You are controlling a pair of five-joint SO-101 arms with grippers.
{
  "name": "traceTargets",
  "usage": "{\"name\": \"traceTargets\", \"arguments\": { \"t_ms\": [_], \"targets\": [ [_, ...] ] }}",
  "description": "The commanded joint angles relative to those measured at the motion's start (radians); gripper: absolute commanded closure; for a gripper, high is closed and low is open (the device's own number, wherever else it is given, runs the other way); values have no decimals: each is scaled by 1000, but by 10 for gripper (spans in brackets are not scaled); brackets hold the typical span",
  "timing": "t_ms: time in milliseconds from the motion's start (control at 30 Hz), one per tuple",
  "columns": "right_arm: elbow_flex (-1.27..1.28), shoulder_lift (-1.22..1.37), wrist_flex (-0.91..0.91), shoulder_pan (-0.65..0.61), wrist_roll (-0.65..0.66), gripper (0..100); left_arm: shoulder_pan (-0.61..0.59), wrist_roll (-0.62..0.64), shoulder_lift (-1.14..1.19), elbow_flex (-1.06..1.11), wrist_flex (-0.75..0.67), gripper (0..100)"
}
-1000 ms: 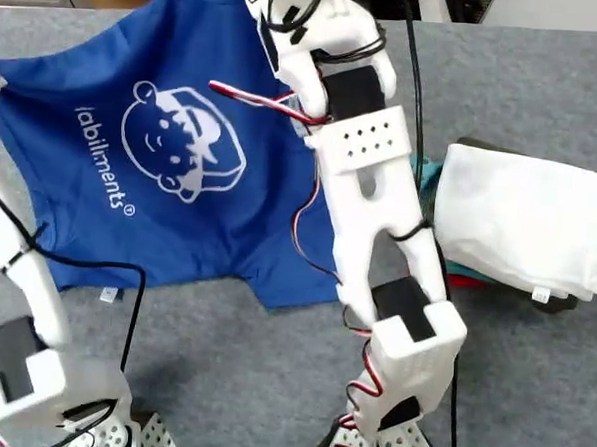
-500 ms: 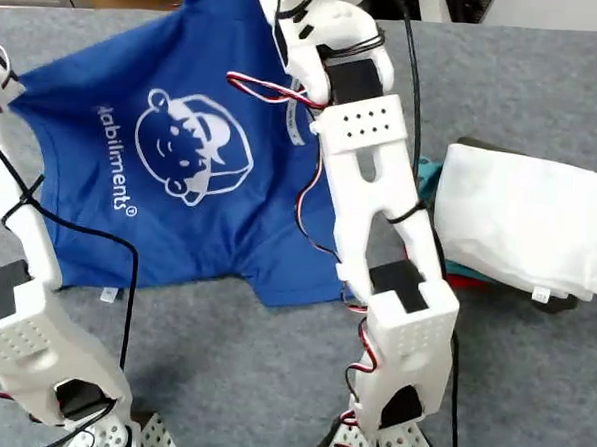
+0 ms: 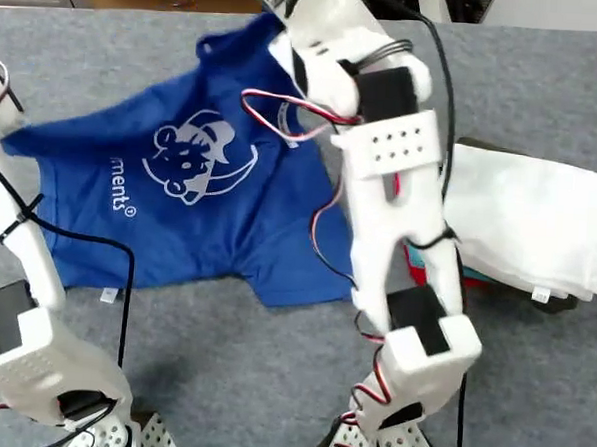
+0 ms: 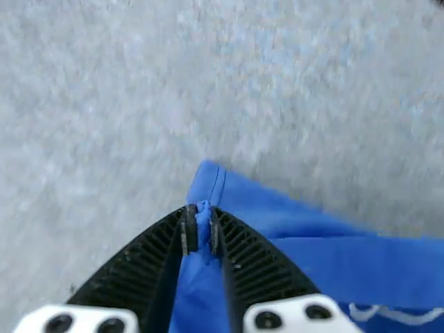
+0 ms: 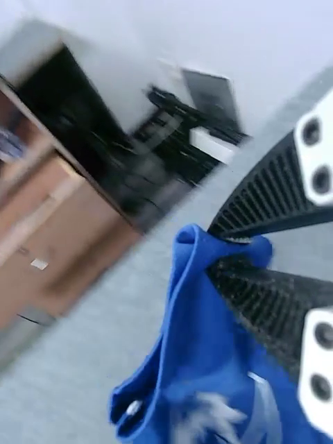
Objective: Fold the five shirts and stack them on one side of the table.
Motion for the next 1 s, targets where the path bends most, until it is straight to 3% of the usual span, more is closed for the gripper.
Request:
{"name": "traceTargets", "arguments": {
  "t_ms": [0,300,500,967],
  "targets": [
    [-53,-99,163,22,11,995,-17,-12,-107,141,-2,981],
    [-48,-156,387,27,11,995,-32,-72,-489,844,-315,981],
    [137,-248,425,68,55,995,-38,-75,-750,1175,-462,981],
    [1241,-851,61,73,118,995,-41,-115,-696,1250,-499,981]
  ]
}}
